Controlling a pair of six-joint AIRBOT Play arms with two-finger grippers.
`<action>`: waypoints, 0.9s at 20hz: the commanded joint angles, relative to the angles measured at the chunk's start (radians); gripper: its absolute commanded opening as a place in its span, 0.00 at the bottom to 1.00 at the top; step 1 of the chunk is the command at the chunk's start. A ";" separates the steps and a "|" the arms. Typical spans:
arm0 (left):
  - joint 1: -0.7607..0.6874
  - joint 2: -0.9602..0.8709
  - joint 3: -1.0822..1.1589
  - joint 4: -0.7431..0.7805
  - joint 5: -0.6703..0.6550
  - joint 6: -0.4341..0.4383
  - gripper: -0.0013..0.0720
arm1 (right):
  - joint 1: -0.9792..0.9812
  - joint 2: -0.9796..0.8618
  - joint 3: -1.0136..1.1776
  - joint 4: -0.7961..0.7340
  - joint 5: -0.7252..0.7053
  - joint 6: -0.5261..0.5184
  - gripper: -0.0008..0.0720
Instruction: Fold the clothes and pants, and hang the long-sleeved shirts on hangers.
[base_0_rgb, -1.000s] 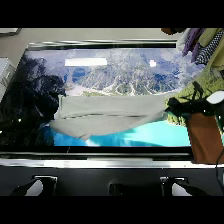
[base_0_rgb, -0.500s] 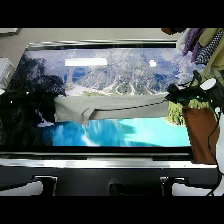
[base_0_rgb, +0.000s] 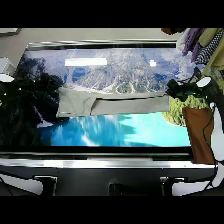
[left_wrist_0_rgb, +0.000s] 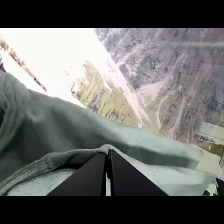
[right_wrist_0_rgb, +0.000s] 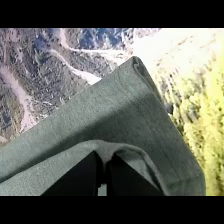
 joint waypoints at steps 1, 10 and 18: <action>-0.012 -0.086 0.025 0.000 0.041 -0.005 0.05 | 0.001 -0.069 0.016 0.017 -0.041 0.000 0.05; 0.000 -0.074 0.088 0.009 0.051 0.064 0.47 | -0.069 -0.074 0.117 0.051 0.129 -0.001 0.46; -0.008 0.122 0.098 0.329 -0.098 0.060 0.47 | -0.193 -0.171 0.151 0.169 0.268 -0.231 0.76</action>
